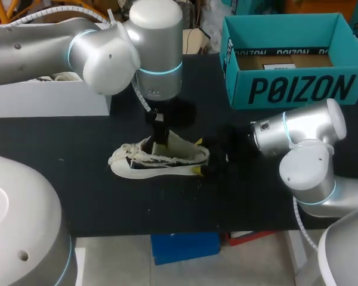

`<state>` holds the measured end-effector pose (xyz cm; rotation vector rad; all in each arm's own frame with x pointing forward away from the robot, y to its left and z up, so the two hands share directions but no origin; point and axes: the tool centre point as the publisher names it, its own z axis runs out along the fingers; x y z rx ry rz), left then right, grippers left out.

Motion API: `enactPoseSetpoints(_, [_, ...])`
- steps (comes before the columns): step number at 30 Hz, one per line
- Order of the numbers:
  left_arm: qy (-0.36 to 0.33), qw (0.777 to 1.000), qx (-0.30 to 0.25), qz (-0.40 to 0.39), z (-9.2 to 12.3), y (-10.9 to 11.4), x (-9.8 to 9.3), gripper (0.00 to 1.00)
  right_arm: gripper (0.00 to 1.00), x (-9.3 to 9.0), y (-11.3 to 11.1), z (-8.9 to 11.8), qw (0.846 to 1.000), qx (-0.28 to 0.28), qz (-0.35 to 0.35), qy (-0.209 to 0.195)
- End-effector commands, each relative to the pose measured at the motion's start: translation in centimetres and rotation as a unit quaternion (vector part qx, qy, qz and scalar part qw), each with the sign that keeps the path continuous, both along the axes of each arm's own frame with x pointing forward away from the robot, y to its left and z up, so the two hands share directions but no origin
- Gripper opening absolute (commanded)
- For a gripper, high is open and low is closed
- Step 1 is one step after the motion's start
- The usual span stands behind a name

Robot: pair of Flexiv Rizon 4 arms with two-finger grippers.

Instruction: Take the shoe out of the shoebox, open the shoe tongue, remove and reinsert the insole, then place the shoe into the shoebox

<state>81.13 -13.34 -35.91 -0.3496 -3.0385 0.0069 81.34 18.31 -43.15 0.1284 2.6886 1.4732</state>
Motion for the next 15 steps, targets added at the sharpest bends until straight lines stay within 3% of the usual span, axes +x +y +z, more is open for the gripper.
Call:
enactPoseSetpoints(1, [0.080, 0.997, 0.005, -0.009, -0.8, -1.1, 0.8, 0.00, 0.00, 0.0, 0.1, -0.3, 1.000, -0.001, -0.001, 0.001])
enactPoseSetpoints(15, [0.111, 0.994, 0.007, 0.000, -1.5, -1.3, -0.8, 0.00, 0.00, 0.0, 0.1, -0.3, 1.000, -0.001, -0.001, 0.001])
